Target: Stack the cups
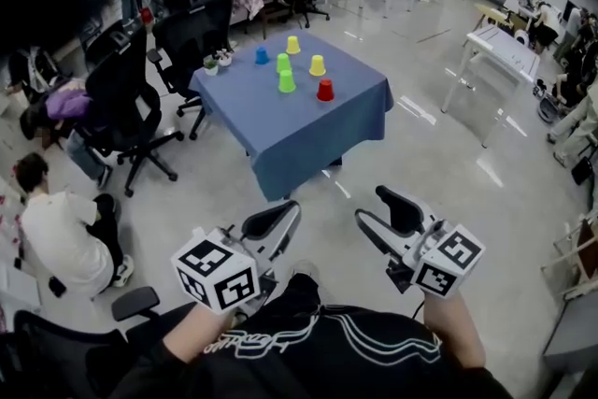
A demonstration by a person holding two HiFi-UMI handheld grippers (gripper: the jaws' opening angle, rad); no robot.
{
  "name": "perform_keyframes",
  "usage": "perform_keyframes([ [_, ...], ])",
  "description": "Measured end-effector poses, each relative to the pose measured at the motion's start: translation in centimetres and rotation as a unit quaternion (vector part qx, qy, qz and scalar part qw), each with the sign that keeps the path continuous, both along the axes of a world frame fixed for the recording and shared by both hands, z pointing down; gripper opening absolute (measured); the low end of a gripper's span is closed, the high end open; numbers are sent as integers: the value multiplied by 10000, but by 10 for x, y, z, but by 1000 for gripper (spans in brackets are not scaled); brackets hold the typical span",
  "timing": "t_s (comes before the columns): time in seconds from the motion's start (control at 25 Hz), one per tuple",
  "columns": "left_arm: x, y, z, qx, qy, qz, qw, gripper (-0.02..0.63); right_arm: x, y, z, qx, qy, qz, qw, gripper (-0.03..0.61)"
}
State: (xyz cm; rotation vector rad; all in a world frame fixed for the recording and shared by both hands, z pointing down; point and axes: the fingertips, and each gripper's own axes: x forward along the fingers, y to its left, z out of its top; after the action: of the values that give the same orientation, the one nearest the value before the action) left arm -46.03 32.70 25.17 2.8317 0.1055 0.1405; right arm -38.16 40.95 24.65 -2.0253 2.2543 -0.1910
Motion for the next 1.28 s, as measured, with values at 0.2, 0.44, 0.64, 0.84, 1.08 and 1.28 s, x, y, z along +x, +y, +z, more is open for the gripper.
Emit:
perform_keyframes([
  [0.2,27,-30,9,-58,-14,-2,10000,29,32,-29,11,-95,0,81,9999,259],
  [0.44,76,-80,27,-211,-62,97,9997,28,82,-74,32,-281,-75,222,9993,278],
  [0.64,134,-135,48,-310,-268,205,9989,28,139,-128,53,-539,-213,364,9977,284],
  [0.84,192,-204,76,-352,-502,174,9980,29,197,-193,82,-906,-344,375,9946,287],
  [1.08,251,-282,109,-557,-766,153,9954,29,251,-266,115,-1309,-499,336,9896,287],
  [1.28,289,-328,123,-614,-858,135,9943,29,291,-311,130,-1452,-490,404,9874,287],
])
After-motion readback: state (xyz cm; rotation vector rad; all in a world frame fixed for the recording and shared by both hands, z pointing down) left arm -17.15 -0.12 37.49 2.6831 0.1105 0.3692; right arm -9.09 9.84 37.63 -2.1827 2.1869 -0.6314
